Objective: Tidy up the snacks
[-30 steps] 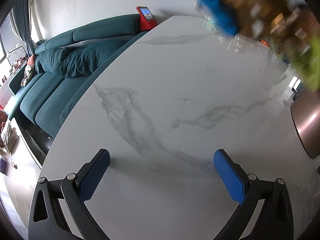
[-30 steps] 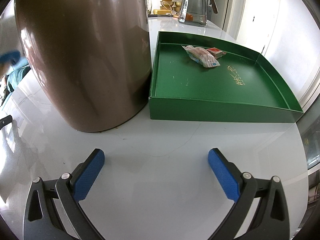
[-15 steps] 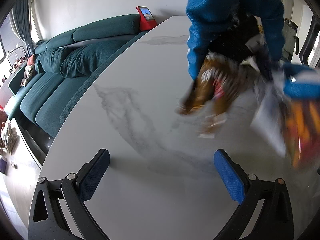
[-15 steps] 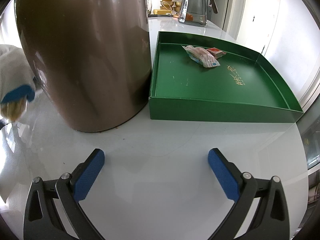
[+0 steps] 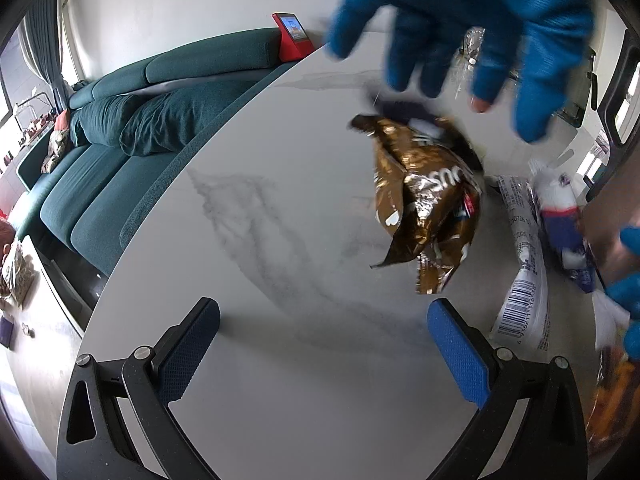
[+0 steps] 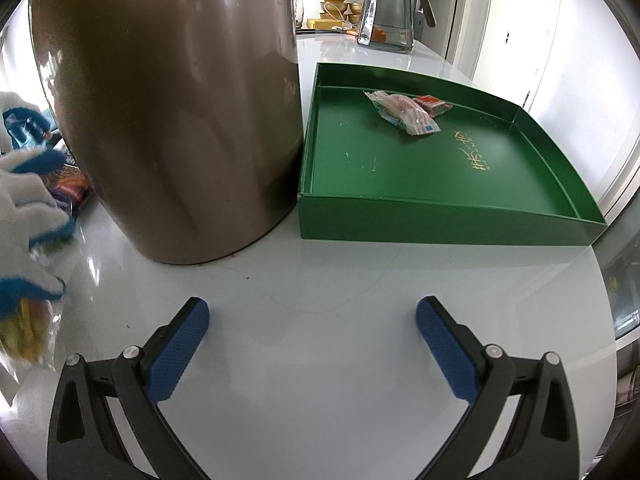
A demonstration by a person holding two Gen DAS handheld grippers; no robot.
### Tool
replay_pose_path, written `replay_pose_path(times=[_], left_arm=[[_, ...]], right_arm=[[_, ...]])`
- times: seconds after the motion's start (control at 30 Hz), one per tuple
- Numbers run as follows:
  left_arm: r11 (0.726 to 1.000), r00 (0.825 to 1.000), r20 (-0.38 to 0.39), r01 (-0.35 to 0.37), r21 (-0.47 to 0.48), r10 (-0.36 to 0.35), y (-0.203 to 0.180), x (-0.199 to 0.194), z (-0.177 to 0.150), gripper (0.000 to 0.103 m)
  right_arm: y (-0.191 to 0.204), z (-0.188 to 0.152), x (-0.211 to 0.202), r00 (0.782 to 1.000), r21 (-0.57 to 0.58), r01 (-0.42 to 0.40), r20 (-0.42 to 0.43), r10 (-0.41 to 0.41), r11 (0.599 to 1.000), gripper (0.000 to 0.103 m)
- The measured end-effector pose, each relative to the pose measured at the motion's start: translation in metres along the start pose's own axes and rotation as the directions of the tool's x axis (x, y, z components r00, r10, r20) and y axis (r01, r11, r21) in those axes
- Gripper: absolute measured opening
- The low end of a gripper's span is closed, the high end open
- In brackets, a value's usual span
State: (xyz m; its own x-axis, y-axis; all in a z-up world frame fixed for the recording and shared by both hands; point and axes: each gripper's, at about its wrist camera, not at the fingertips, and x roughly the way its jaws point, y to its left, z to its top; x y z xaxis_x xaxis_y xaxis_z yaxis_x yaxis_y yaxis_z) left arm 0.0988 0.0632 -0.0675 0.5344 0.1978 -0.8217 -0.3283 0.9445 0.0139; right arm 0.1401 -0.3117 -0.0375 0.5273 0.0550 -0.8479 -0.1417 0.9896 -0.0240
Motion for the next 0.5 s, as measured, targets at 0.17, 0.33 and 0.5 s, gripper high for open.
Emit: replay_pose_path(times=[0.17, 0.33, 0.5], left_arm=[[1.000, 1.000, 0.000, 0.000, 0.000, 0.000, 0.0001, 0.0000, 0.0000, 0.102], [1.000, 1.000, 0.000, 0.000, 0.000, 0.000, -0.0002, -0.0001, 0.0001, 0.102], [1.000, 1.000, 0.000, 0.000, 0.000, 0.000, -0.0002, -0.0001, 0.0001, 0.102]], right_arm=[[-0.0003, 0.0000, 0.0003, 1.000, 0.000, 0.000, 0.000, 0.000, 1.000, 0.103], [-0.0006, 0.0001, 0.0004, 1.000, 0.000, 0.000, 0.000, 0.000, 1.000, 0.103], [-0.0006, 0.0001, 0.0004, 1.000, 0.000, 0.000, 0.000, 0.000, 1.000, 0.103]])
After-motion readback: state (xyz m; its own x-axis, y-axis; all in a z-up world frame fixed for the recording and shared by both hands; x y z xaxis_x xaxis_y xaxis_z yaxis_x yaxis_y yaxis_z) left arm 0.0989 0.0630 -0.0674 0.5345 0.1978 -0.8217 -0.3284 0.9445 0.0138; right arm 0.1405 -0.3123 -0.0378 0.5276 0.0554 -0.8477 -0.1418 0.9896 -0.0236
